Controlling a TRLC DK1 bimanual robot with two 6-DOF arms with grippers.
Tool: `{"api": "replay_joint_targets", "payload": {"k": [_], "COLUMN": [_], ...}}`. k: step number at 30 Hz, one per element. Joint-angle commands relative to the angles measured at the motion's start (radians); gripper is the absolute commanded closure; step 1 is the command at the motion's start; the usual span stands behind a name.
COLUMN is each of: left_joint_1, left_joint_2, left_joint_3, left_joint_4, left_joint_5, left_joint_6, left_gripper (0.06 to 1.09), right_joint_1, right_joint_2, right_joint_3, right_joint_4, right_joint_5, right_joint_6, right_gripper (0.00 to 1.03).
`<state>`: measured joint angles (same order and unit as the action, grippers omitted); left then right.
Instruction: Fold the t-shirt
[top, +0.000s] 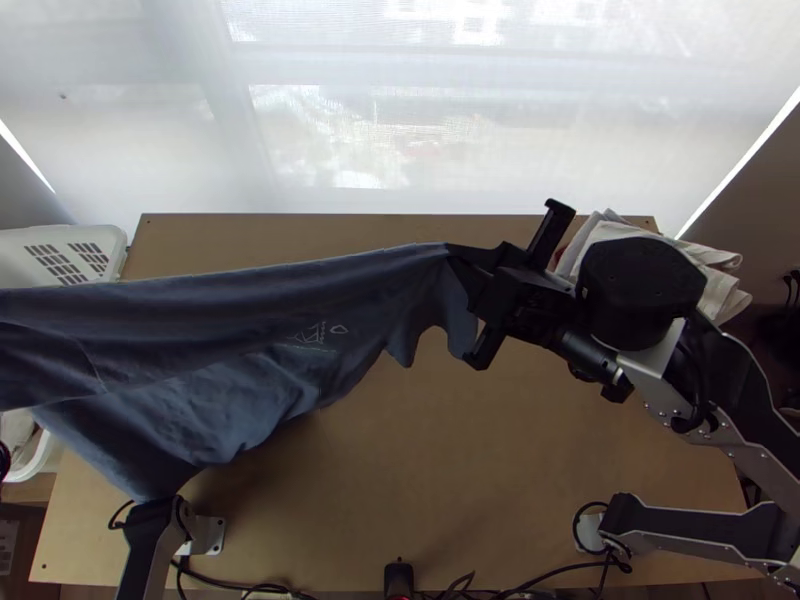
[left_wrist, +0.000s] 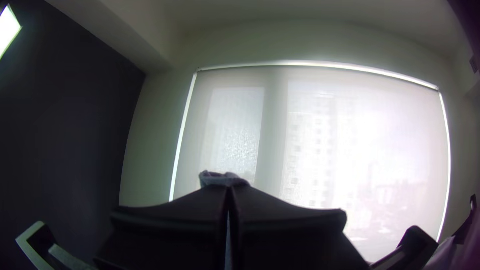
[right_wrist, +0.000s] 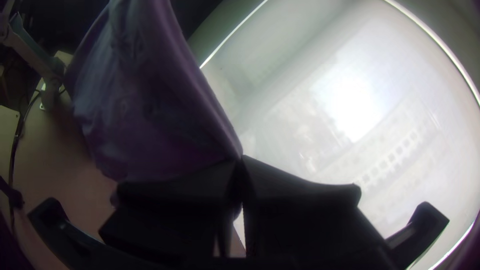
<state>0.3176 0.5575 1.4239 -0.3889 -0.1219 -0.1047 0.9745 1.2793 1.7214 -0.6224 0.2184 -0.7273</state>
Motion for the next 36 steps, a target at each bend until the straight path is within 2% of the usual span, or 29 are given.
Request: {"api": "replay_joint_targets", "payload": {"k": [1, 9, 18, 28, 34, 35, 36], "left_joint_1": [0.0, -0.221, -0.589, -0.753, -0.773, -0.775, -0.776], "left_joint_2": [0.076, 0.337, 0.71, 1.115, 1.242, 1.256, 1.274], "left_joint_3": [-0.192, -0.362, -0.312, -0.022, 0.096, 0.107, 0.116], "left_joint_4": [0.211, 0.522, 0.777, 0.864, 0.883, 0.883, 0.883], "left_joint_5": [0.022, -0.053, -0.059, -0.061, -0.102, -0.108, -0.108], "left_joint_6": [-0.049, -0.004, 0.1, 0.091, 0.097, 0.099, 0.106], "left_gripper": [1.05, 1.05, 1.05, 1.05, 1.05, 1.01, 0.92], "right_joint_1": [-0.036, -0.194, -0.31, -0.436, -0.435, -0.431, -0.425], "right_joint_2": [-0.071, -0.175, -0.189, -0.242, -0.317, -0.324, -0.328], "right_joint_3": [-0.154, -0.373, -0.525, -0.68, -0.803, -0.816, -0.83], "right_joint_4": [-0.011, 0.004, 0.067, 0.067, 0.044, 0.038, 0.035], "right_joint_5": [0.004, 0.002, 0.001, -0.002, -0.004, -0.004, -0.005], "right_joint_6": [-0.006, -0.003, 0.008, -0.006, 0.023, 0.035, 0.043], "right_gripper": [1.0, 1.0, 1.0, 1.0, 1.0, 1.0, 1.0]}}
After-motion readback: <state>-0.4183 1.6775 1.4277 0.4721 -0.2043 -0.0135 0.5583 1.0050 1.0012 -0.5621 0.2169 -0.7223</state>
